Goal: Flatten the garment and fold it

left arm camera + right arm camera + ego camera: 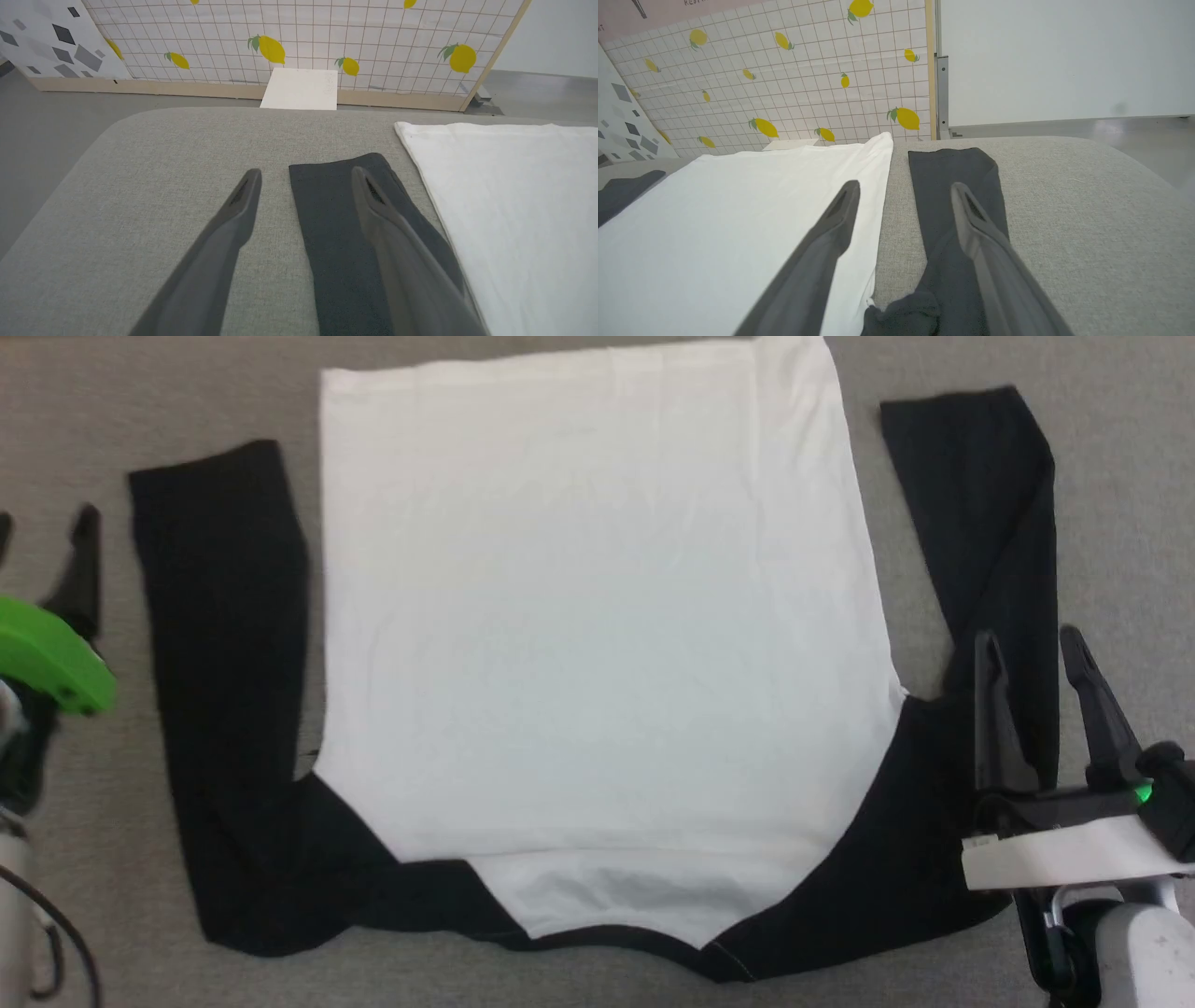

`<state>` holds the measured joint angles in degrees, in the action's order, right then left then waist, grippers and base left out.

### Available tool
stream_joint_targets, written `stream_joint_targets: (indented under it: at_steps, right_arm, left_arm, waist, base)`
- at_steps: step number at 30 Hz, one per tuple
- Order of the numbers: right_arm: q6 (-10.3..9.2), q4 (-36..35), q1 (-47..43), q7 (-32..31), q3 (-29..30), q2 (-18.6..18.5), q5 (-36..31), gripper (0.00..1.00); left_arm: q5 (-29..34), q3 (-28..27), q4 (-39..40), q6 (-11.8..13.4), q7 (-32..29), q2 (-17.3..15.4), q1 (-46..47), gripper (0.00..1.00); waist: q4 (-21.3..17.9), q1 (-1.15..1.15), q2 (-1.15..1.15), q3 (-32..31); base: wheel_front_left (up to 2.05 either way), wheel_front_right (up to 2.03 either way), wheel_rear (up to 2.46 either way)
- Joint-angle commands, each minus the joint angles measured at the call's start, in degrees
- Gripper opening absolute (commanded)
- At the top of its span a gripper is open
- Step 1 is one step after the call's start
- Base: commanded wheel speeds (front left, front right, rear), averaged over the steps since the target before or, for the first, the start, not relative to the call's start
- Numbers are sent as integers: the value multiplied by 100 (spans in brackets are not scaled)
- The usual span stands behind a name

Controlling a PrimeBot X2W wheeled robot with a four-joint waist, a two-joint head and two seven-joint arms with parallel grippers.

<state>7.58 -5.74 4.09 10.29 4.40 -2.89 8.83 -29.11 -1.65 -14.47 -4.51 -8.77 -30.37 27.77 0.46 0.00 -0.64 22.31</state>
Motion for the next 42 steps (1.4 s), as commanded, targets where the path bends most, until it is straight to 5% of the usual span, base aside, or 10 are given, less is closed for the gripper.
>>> stream_joint_targets:
  at_steps: [1,13,22,23,24,25,26,32,42]
  right_arm:
    - [-9,-31,150,49,-64,1,74,100]
    - [-9,115,611,245,-559,2,352,100]
    - [-9,342,745,338,-727,2,426,100]
    - [-9,355,755,344,-729,2,430,100]
    - [-9,372,765,349,-721,2,424,100]
    - [-9,387,770,353,-711,2,417,100]
    - [-9,409,771,355,-704,2,413,100]
    - [-9,476,762,305,-692,2,382,100]
    - [-9,464,352,120,-457,2,367,100]
  left_arm:
    - [-181,-90,-104,11,-246,-110,236,100]
    - [-626,-724,-178,810,-2122,-971,622,100]
    - [-1053,-1078,61,1235,-2913,-939,85,100]
    - [-1103,-1075,119,1226,-2991,-922,39,92]
    - [-1160,-1056,209,1187,-3064,-903,-4,48]
    - [-1192,-1042,281,1158,-3087,-886,-27,31]
    - [-1201,-1004,375,1108,-3086,-873,-48,0]
    - [-932,-832,752,767,-2401,-892,84,0]
    - [-621,-969,669,615,-1260,-892,-34,0]
  waist:
    - [-476,0,64,689]
    - [-1016,0,64,1529]
    - [-1068,0,64,1631]
    - [-1059,0,64,1623]
    - [-1041,0,64,1607]
    - [-1024,0,64,1589]
    - [-1001,0,64,1557]
    - [-872,0,64,1285]
    - [-561,0,64,173]
  base:
    - [0,0,0]
    - [0,0,0]
    - [0,0,0]
    - [0,0,0]
    - [0,0,0]
    - [0,0,0]
    - [0,0,0]
    - [0,0,0]
    - [0,0,0]
